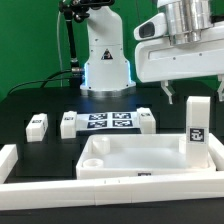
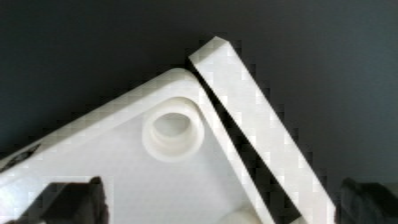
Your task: Assemble desk
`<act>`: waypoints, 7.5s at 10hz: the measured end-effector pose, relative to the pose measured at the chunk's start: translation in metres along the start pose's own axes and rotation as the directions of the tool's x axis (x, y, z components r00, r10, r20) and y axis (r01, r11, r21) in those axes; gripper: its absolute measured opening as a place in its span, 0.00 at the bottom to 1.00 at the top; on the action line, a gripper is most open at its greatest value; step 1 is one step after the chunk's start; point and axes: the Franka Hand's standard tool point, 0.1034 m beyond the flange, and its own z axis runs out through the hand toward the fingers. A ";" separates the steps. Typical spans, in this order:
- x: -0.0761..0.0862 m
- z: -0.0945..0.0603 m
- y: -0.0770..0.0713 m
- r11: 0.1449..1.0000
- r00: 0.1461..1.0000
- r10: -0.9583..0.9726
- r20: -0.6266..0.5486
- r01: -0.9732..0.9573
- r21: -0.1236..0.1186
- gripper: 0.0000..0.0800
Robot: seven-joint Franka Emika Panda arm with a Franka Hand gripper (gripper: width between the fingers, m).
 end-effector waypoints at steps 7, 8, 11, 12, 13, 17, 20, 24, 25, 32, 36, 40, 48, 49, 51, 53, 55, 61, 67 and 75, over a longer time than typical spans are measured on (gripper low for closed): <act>-0.019 0.025 0.070 0.832 0.834 -0.549 0.041 0.551 -0.068 0.81; -0.018 0.027 0.077 0.809 0.812 -0.583 0.026 0.583 -0.079 0.81; -0.018 0.028 0.078 0.824 0.827 -0.560 0.042 0.562 -0.075 0.81; -0.022 0.032 0.094 0.838 0.835 -0.530 0.148 0.542 -0.055 0.81; -0.023 0.030 0.102 0.853 0.830 -0.494 0.259 0.520 -0.042 0.81; -0.028 0.026 0.097 0.866 0.789 -0.426 0.443 0.498 -0.054 0.81; -0.044 0.032 0.108 0.873 0.698 -0.332 0.634 0.483 -0.074 0.81; -0.055 0.039 0.121 0.870 0.545 -0.211 0.811 0.483 -0.097 0.81; -0.052 0.042 0.121 0.871 0.529 -0.198 0.825 0.481 -0.100 0.81; -0.068 0.063 0.137 0.877 0.488 -0.113 0.865 0.458 -0.144 0.81; -0.074 0.065 0.142 0.882 0.496 -0.071 0.865 0.436 -0.178 0.78; -0.073 0.065 0.143 0.884 0.497 -0.068 0.865 0.432 -0.178 0.36; -0.056 0.046 0.139 0.900 0.486 -0.048 0.872 0.400 -0.173 0.36; -0.035 0.029 0.133 0.913 0.509 -0.054 0.859 0.372 -0.164 0.36; 0.005 -0.019 0.128 0.938 0.572 -0.065 0.817 0.315 -0.146 0.36; 0.047 -0.047 0.141 0.955 0.655 -0.068 0.752 0.261 -0.140 0.36; 0.057 -0.047 0.141 0.956 0.752 -0.109 0.651 0.258 -0.138 0.36; 0.131 -0.110 0.078 0.988 0.946 -0.118 0.302 0.143 -0.062 0.36; 0.143 -0.105 0.066 0.982 0.978 -0.189 -0.094 0.187 -0.030 0.36; 0.150 -0.065 0.084 0.977 0.835 -0.210 -0.508 0.197 -0.080 0.36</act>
Offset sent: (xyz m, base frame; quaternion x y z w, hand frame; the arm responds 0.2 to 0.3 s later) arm -0.0382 -0.0120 -0.0431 0.0166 -0.0038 -0.2625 0.9648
